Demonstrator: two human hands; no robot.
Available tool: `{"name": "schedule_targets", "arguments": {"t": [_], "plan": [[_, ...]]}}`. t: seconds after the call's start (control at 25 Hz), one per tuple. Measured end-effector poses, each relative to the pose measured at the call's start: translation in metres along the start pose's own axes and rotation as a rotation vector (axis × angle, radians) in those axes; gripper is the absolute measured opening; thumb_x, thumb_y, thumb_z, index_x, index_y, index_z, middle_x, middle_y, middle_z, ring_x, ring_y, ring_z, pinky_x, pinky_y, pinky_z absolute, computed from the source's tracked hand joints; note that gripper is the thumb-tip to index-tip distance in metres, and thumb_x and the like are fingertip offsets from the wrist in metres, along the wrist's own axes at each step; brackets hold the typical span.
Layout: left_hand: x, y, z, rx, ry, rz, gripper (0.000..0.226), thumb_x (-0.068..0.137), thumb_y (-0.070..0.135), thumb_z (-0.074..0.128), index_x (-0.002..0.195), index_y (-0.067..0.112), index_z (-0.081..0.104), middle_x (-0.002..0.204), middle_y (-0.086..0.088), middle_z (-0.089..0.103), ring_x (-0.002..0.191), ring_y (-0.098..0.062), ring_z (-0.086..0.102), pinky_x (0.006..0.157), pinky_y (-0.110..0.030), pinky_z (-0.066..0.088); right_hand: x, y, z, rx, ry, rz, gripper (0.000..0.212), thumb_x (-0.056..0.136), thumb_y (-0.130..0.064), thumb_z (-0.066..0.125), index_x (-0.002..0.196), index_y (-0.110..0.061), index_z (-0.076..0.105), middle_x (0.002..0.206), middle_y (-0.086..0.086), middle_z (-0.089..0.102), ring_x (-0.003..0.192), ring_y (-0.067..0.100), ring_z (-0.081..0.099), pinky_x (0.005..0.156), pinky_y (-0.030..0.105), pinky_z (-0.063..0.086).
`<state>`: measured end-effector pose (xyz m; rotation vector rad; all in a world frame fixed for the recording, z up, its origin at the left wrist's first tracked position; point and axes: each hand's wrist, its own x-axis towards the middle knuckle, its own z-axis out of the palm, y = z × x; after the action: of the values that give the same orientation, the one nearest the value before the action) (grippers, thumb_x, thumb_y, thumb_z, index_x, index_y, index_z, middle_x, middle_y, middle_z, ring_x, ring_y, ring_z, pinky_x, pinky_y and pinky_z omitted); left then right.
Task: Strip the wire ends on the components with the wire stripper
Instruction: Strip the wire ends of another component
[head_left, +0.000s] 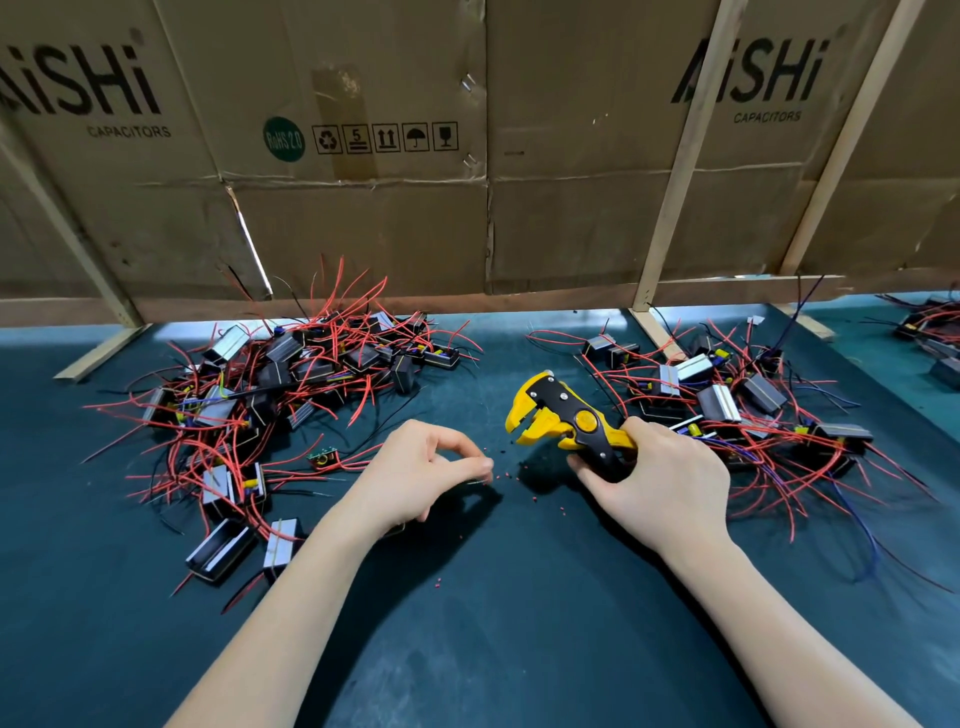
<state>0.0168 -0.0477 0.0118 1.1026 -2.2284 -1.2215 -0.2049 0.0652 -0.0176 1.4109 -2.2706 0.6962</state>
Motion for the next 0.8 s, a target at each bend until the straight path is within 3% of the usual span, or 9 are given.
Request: {"name": "schedule_targets", "arguments": {"t": [0.16,0.2,0.28,0.36,0.48,0.56,0.72,0.8], "plan": [[0.002,0.004,-0.007,-0.148,-0.029,-0.032,0.044,0.081,0.064,0.06,0.094,0.023,0.071,0.047,-0.004,0.054,0.037,-0.013,0.045,0.043,-0.019,0.038,0.0,0.0,0.001,-0.02,-0.003,0.0,0.053,0.069,-0.069,0.066,0.066,-0.021,0.044,0.063,-0.006,0.054,0.062,0.029,0.058,0.057,0.029,0.028],[0.0,0.003,-0.013,-0.187,-0.093,-0.046,0.05,0.077,0.065,0.065,0.103,0.022,0.068,0.053,-0.005,0.059,0.043,-0.012,0.051,0.047,-0.019,0.041,0.0,0.0,0.001,-0.028,-0.007,0.003,0.052,0.069,-0.069,0.066,0.066,-0.021,0.045,0.064,-0.006,0.055,0.062,0.029,0.058,0.057,0.029,0.029],[-0.004,0.0,-0.025,-0.084,-0.229,0.016,0.037,0.081,0.047,0.074,0.11,0.026,0.067,0.062,-0.002,0.067,0.053,-0.008,0.055,0.052,-0.013,0.04,0.0,0.001,0.002,-0.051,-0.008,-0.006,0.05,0.069,-0.067,0.067,0.07,-0.02,0.05,0.067,-0.005,0.058,0.066,0.027,0.06,0.062,0.031,0.032],[-0.005,0.001,-0.034,0.094,-0.244,0.124,0.013,0.089,0.032,0.07,0.092,0.021,0.077,0.062,0.001,0.068,0.051,-0.005,0.047,0.051,-0.015,0.036,0.002,0.0,0.003,-0.088,-0.065,-0.011,0.049,0.07,-0.066,0.065,0.08,-0.019,0.056,0.076,-0.004,0.062,0.076,0.026,0.062,0.073,0.035,0.036],[-0.004,0.025,-0.044,0.2,-0.117,0.277,0.026,0.092,0.035,0.064,0.075,0.022,0.078,0.055,0.001,0.053,0.052,-0.008,0.034,0.052,-0.022,0.029,0.004,0.0,0.006,-0.119,-0.141,-0.004,0.051,0.072,-0.068,0.059,0.09,-0.021,0.056,0.087,-0.005,0.063,0.088,0.022,0.062,0.08,0.036,0.035],[0.006,0.057,-0.043,0.082,-0.019,0.375,0.029,0.095,0.034,0.062,0.074,0.021,0.075,0.052,0.006,0.044,0.049,-0.006,0.033,0.049,-0.017,0.028,0.005,0.002,0.007,-0.113,-0.143,0.001,0.052,0.073,-0.07,0.058,0.091,-0.021,0.055,0.088,-0.005,0.063,0.09,0.021,0.062,0.082,0.036,0.035],[0.048,0.133,-0.009,-0.268,0.278,0.413,0.021,0.098,0.014,0.058,0.088,0.003,0.072,0.062,-0.001,0.061,0.053,-0.011,0.061,0.057,-0.019,0.05,0.005,0.001,0.006,-0.079,-0.155,0.005,0.053,0.073,-0.069,0.059,0.09,-0.019,0.055,0.089,-0.002,0.063,0.09,0.024,0.062,0.08,0.037,0.036],[0.063,0.161,0.014,-0.501,0.161,0.326,0.024,0.098,0.01,0.057,0.117,-0.004,0.06,0.084,-0.01,0.066,0.072,-0.019,0.071,0.067,-0.027,0.06,0.005,0.001,0.005,-0.08,-0.155,-0.004,0.054,0.073,-0.069,0.058,0.091,-0.019,0.057,0.089,-0.001,0.063,0.09,0.026,0.063,0.079,0.037,0.036]]}}
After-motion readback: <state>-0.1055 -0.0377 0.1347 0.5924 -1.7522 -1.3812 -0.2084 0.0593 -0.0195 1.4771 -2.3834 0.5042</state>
